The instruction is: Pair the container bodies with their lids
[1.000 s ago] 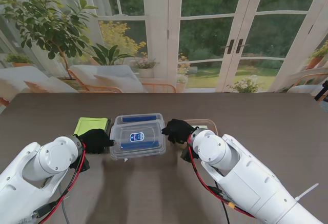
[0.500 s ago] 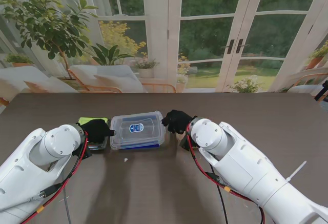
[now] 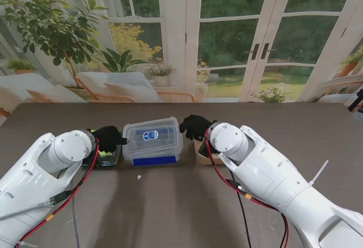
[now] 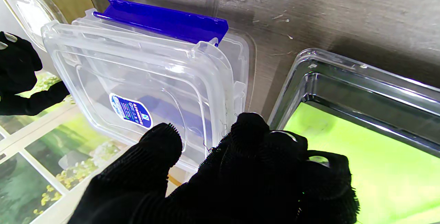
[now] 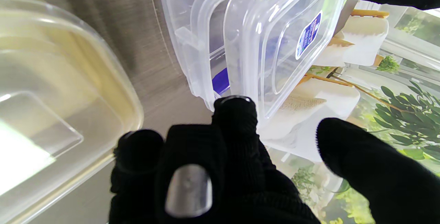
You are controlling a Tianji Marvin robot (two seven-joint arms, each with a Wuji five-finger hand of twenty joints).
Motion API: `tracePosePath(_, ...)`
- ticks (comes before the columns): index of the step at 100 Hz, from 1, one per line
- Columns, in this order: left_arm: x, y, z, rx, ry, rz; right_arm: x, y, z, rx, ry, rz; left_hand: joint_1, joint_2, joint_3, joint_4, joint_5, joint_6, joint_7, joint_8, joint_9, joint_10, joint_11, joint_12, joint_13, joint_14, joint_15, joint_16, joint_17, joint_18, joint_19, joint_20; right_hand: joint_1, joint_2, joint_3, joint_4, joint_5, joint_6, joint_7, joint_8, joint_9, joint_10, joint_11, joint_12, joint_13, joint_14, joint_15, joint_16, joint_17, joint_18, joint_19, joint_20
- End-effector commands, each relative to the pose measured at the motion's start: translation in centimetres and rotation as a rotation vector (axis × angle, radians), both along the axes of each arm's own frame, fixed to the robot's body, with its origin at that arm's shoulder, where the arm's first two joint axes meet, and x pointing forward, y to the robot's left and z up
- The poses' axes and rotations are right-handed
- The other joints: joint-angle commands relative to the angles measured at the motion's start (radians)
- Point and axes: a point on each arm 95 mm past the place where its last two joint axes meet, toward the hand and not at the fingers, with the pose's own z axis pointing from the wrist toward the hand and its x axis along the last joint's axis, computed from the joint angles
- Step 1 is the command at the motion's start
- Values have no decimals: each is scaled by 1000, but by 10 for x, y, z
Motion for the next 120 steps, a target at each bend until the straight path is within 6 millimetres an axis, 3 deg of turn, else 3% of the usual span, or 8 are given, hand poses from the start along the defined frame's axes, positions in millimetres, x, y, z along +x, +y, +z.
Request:
tracePosePath(1,3,-11,3,-22,5,-30,-3,13,0,14,10,37,2,31,-21,5,26,-132,-3,-10,3,12,1,13,-5,48,28,18,-30,-42,-45,10,-13,-2,7,-13,-29,-287,-18,-18,0,22,34,4,31,1,34,-7,531,25,70,14)
tracePosePath(42,17,-9,1,-20,18,-30,7,13,-8,5,25,33,-30,37,-46,3,16,-131,-6,-11,-2,14,-2,12,-11,52,26,18,-31,-43,-46,10,-13,-1,7,-13,-29,-286,-16,-17,-1,23,34,3,31,4,34,-8,528,28,70,16)
tracePosePath(120,18,-13,-2,-6,55,-40,3,7,-17,-35,38,38,-45,42,-70,9,4,-114,-11,-13,-8,12,-4,9,-14,51,23,19,-36,-44,-50,11,-15,2,3,-14,-30,-278,-8,-13,0,22,33,1,31,6,35,-8,526,28,68,17)
